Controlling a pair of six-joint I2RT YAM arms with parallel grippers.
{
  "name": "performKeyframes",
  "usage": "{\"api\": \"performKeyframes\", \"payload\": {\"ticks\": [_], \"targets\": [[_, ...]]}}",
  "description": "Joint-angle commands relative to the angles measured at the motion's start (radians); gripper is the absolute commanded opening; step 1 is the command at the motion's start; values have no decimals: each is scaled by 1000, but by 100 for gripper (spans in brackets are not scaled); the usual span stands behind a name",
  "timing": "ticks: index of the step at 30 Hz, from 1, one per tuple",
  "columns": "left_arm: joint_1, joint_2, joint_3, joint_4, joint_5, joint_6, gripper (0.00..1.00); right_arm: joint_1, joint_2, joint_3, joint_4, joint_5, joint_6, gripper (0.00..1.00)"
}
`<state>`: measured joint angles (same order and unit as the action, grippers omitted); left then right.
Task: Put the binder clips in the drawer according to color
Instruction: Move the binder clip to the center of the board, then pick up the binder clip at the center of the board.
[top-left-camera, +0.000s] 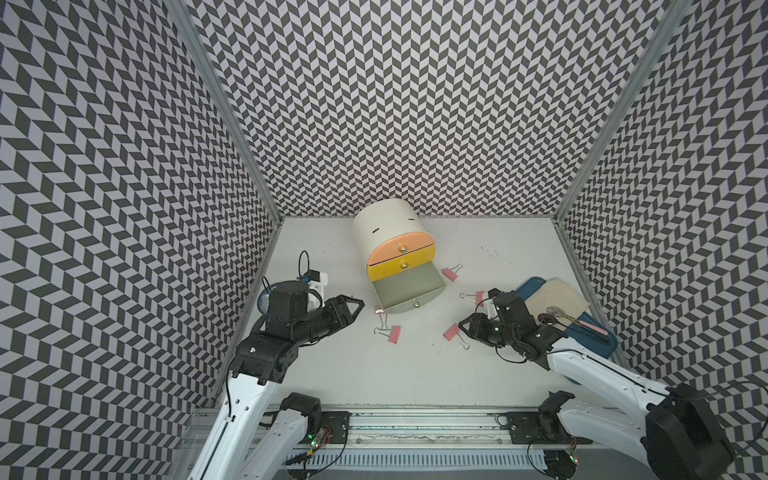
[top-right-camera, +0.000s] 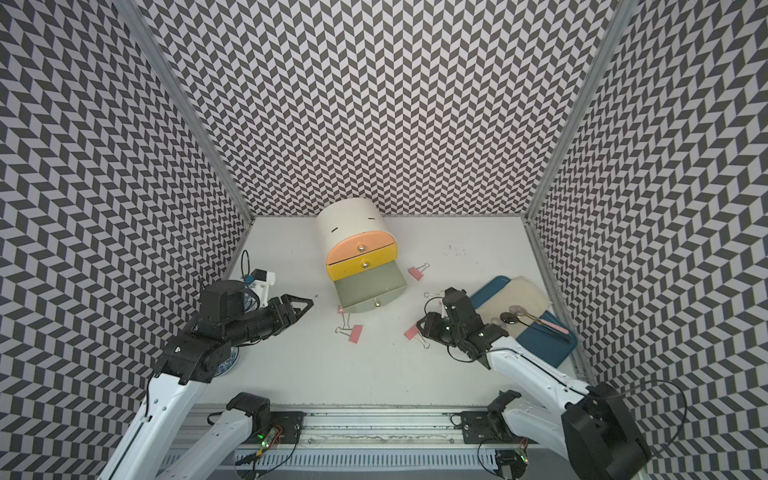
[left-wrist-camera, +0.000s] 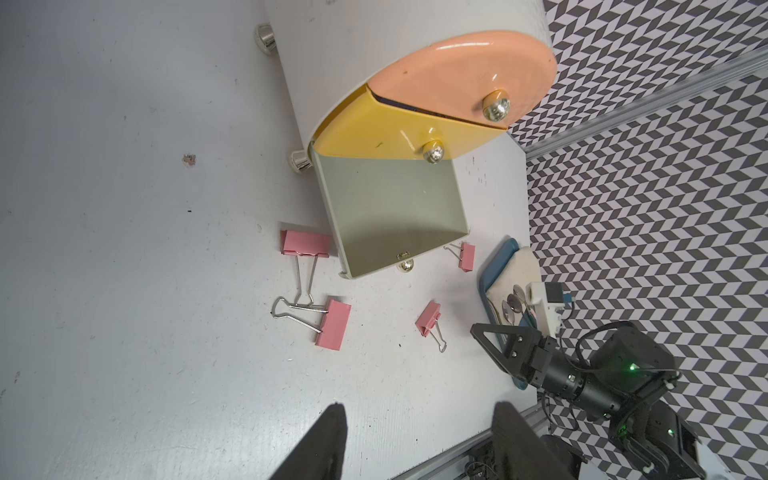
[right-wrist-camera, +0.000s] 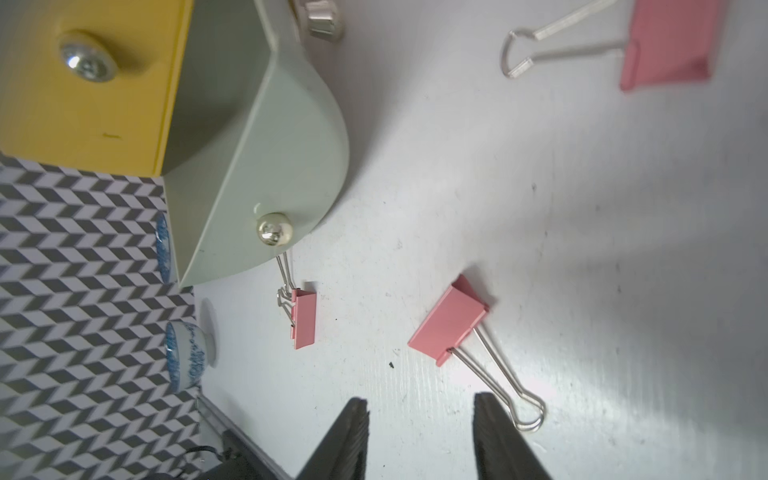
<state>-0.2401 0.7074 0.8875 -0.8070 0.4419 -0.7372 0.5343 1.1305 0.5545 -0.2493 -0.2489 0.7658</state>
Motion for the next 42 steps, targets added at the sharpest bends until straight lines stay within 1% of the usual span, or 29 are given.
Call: {"api": "performKeyframes", "payload": {"ticks": [1, 4, 9, 22, 28, 30, 32, 37, 42], "targets": [[-5, -8, 39, 13, 8, -12, 60, 3, 96, 62, -87, 43, -144, 54], [-5, -19, 34, 14, 8, -22, 60, 3, 157, 69, -69, 16, -171, 58], [-5, -37, 28, 6, 0, -29, 60, 4, 125, -11, 14, -29, -139, 64], [-5, -19, 11, 17, 12, -21, 60, 13, 153, -105, 143, -144, -97, 65], [-5, -23, 5, 21, 14, -21, 60, 96, 151, -125, 165, -143, -40, 64], [-5, -25, 4, 23, 16, -21, 60, 130, 145, -121, 163, -132, -24, 64], [-5, -26, 2, 26, 18, -22, 60, 154, 138, -99, 124, -92, -23, 64], [-5, -24, -2, 36, 27, -21, 60, 158, 133, 8, -49, 65, -82, 65], [-5, -19, -13, 60, 34, -27, 60, 158, 185, 124, -177, 191, -151, 66]]}}
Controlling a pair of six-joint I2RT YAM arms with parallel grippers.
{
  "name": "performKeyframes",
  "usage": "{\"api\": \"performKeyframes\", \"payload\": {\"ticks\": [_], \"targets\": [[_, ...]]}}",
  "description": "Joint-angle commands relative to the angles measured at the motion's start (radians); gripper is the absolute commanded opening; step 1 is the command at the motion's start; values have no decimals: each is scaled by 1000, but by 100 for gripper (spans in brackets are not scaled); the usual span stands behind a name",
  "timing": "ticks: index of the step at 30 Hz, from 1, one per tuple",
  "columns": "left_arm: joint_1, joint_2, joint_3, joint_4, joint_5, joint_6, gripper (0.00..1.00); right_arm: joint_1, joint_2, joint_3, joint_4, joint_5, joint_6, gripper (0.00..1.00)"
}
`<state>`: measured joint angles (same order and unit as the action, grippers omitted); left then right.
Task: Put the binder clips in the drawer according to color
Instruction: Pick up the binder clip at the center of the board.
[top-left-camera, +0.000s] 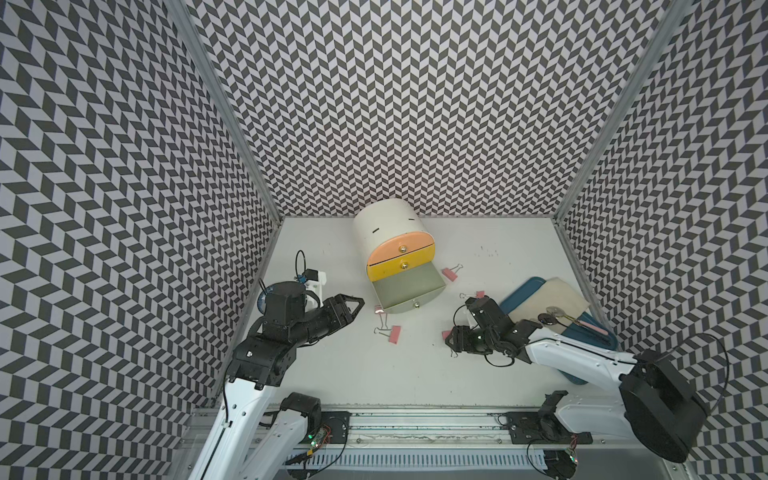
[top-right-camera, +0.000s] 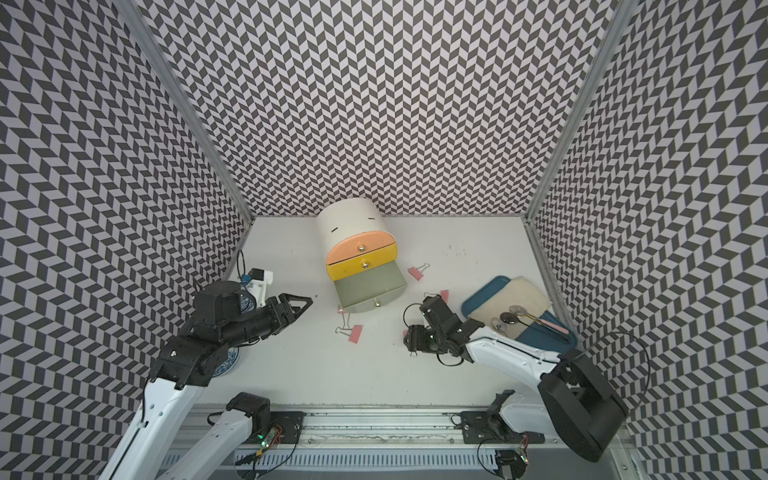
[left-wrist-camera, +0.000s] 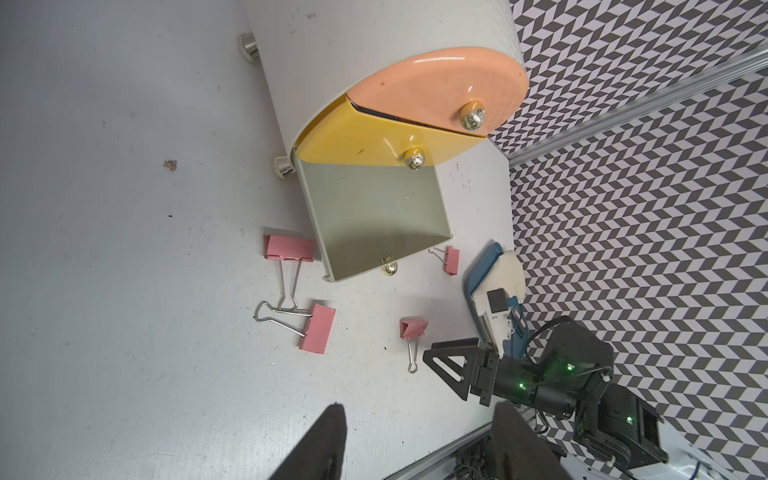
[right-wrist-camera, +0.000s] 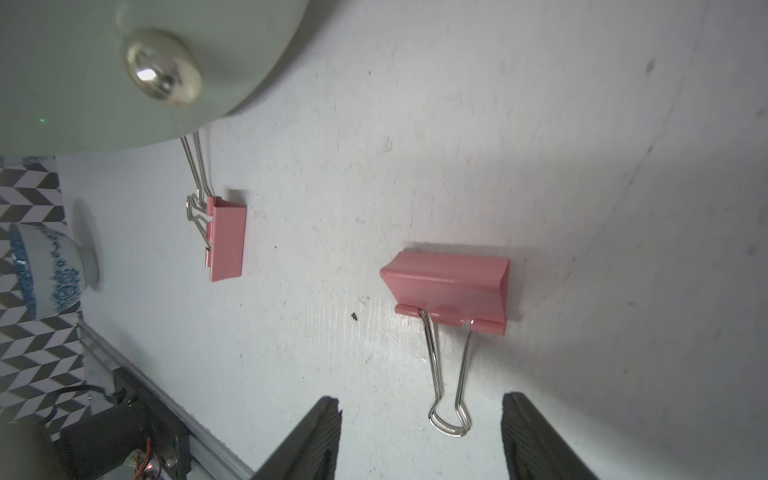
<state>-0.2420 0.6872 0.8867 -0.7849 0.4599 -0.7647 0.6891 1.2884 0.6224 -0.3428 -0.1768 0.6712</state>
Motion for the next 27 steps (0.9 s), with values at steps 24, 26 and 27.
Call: {"api": "performKeyframes", "payload": {"ticks": [24, 26, 27], "targets": [[-3, 35, -20, 69, 19, 8, 60, 69, 301, 272, -144, 202, -153, 68], [-3, 40, -19, 70, 19, 10, 60, 74, 321, 281, -153, 212, -152, 68], [-3, 41, -19, 72, 20, 10, 60, 78, 330, 285, -158, 222, -150, 68]]}}
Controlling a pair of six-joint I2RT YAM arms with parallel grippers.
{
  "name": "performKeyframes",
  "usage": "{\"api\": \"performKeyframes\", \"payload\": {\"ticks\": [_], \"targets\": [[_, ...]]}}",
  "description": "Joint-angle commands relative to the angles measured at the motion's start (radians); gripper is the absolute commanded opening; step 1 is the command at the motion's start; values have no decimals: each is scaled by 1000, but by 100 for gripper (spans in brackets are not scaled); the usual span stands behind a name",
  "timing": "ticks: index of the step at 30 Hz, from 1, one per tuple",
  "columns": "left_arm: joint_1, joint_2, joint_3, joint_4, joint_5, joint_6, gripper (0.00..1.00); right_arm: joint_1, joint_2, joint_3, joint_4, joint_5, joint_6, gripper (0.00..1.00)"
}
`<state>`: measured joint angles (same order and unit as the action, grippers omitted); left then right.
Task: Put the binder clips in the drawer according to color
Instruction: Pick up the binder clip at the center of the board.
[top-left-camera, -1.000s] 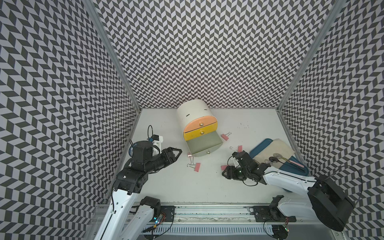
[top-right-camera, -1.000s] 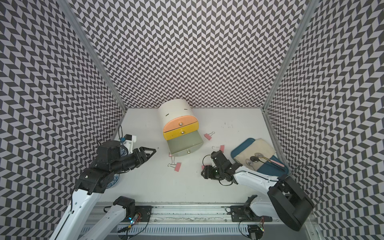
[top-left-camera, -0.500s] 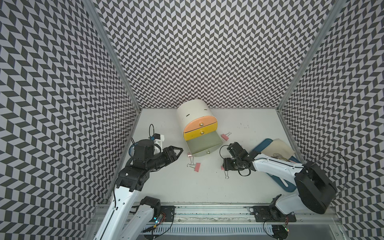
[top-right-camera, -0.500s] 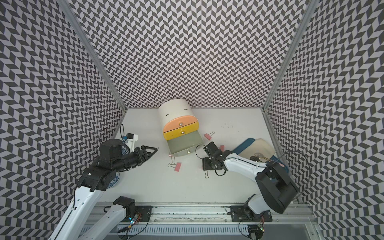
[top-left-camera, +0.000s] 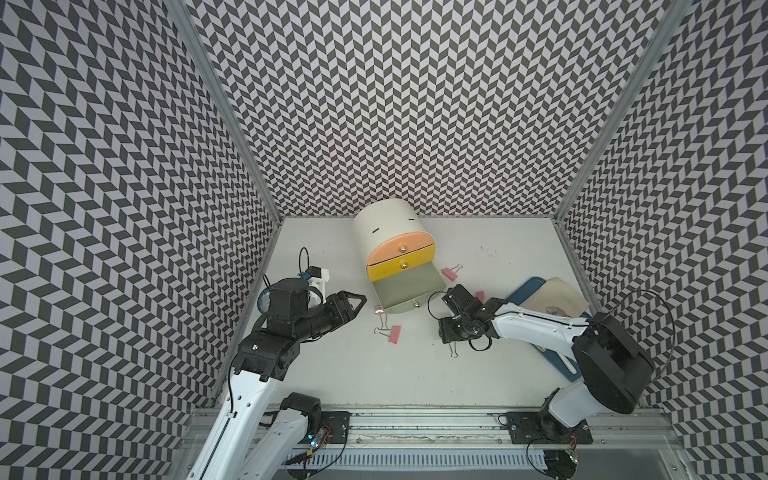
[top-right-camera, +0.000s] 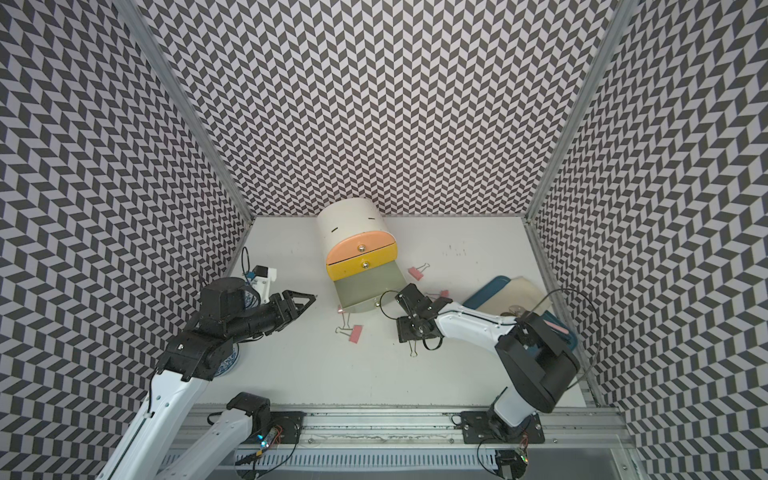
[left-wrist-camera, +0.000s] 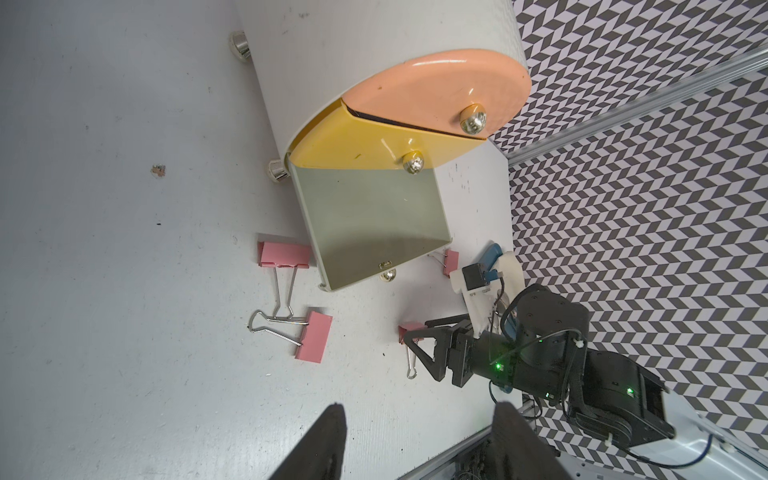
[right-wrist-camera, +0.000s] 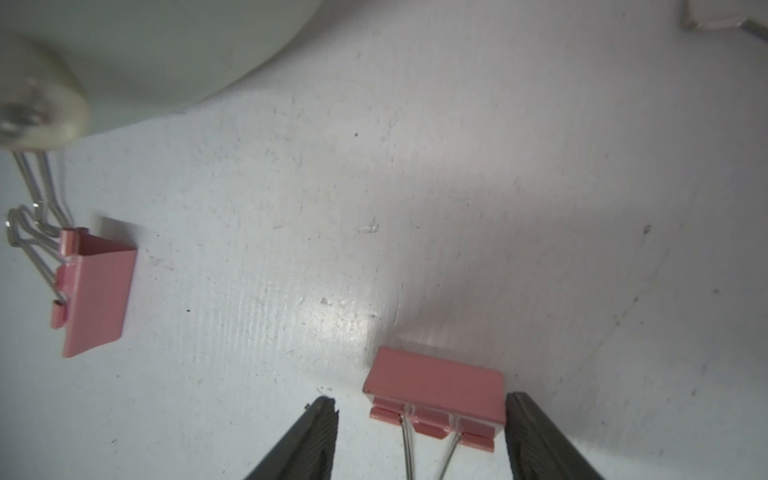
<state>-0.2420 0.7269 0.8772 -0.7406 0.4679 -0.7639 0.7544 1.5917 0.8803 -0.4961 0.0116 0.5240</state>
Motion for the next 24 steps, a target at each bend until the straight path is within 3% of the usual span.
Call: {"api": "performKeyframes", "payload": {"ticks": [1, 11, 24], "targets": [[-3, 2, -9, 29, 12, 9, 60, 18, 36, 31, -12, 46, 0, 68], [-3, 12, -12, 41, 12, 12, 60, 60, 76, 51, -46, 134, 30, 59], [-3, 39, 3, 83, 18, 3, 60, 45, -30, 110, -83, 101, 59, 43]]}}
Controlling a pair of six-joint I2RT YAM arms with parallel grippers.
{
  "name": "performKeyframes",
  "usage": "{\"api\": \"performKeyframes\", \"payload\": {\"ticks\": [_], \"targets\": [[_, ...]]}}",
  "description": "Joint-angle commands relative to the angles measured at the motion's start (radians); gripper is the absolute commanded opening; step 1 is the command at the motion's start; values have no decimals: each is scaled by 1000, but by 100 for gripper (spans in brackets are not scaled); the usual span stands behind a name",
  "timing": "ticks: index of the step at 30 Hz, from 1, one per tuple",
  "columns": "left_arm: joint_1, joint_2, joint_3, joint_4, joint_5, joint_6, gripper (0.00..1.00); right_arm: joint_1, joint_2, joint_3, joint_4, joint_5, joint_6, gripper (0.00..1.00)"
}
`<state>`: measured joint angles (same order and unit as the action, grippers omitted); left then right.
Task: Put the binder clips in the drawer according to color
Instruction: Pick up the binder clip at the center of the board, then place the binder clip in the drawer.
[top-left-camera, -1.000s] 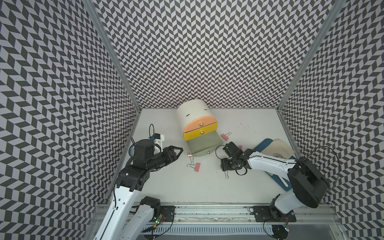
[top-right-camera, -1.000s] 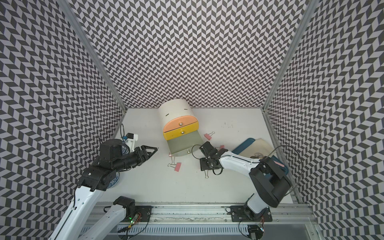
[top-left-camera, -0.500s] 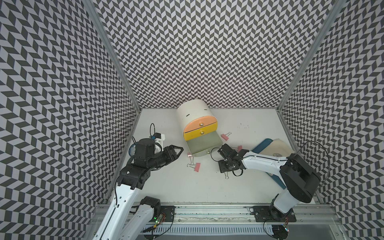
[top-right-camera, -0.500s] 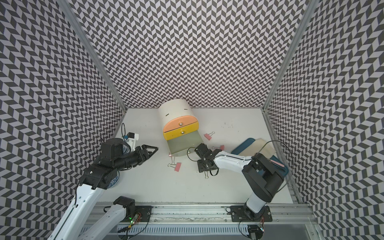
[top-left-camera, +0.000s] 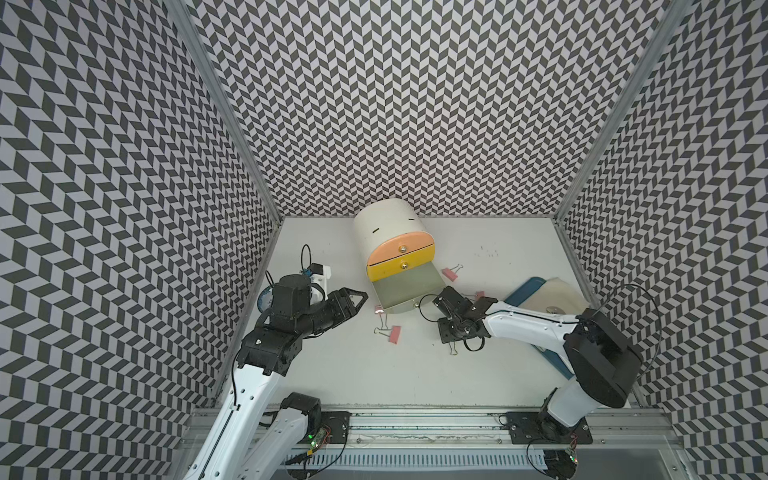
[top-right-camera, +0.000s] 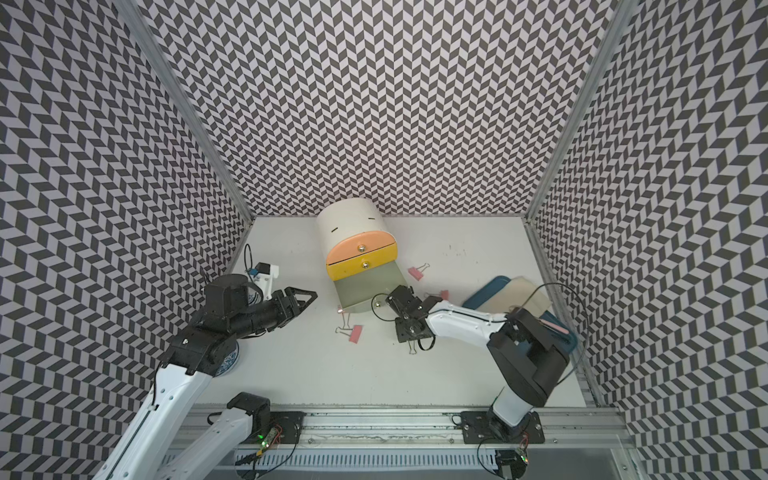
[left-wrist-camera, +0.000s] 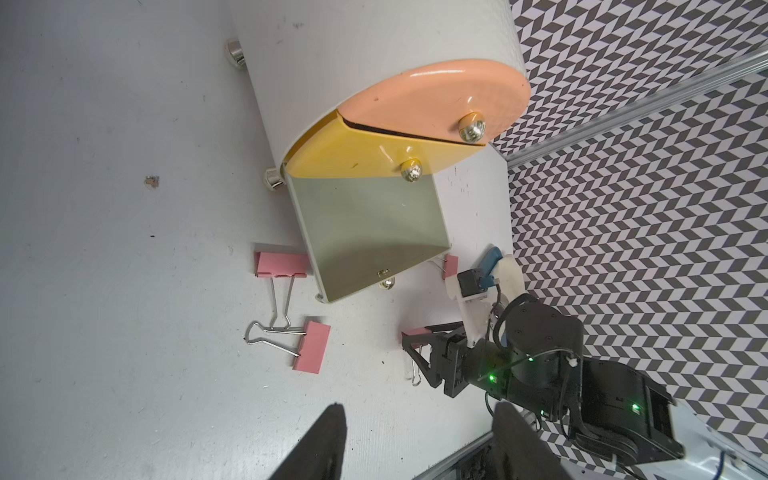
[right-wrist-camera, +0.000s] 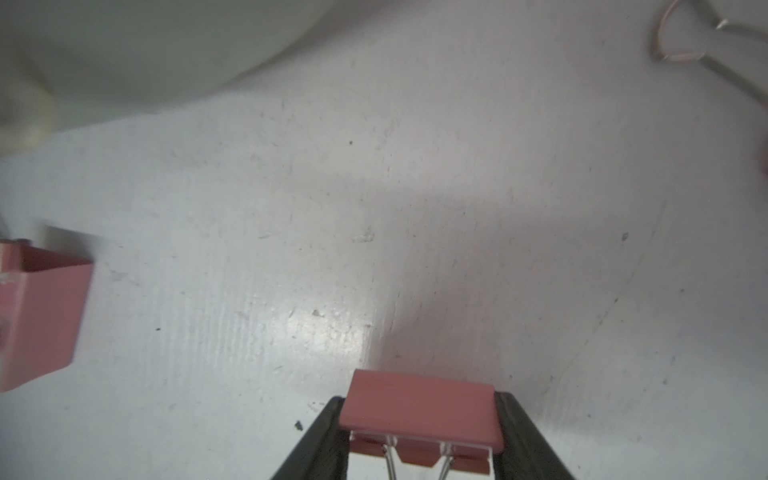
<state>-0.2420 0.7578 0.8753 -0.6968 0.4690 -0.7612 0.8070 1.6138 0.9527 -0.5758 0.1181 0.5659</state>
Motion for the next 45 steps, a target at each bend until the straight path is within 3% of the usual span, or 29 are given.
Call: {"api": "performKeyframes", "payload": {"ticks": [1, 10, 18, 26, 36, 45], "targets": [[-3, 15, 9, 42, 18, 3, 60, -14, -67, 45, -3, -15, 19, 42], [-33, 95, 66, 78, 16, 8, 60, -143, -167, 120, 9, -173, 19, 38], [-176, 159, 75, 143, -53, -40, 60, -261, -180, 225, 32, -341, 25, 37], [-292, 185, 26, 234, -97, -106, 60, -315, -126, 288, 121, -484, 54, 36], [-316, 177, -35, 292, -96, -141, 60, -313, 3, 396, 169, -536, 80, 36], [-316, 176, -39, 289, -98, -133, 60, -306, 62, 374, 203, -506, 68, 39]]}}
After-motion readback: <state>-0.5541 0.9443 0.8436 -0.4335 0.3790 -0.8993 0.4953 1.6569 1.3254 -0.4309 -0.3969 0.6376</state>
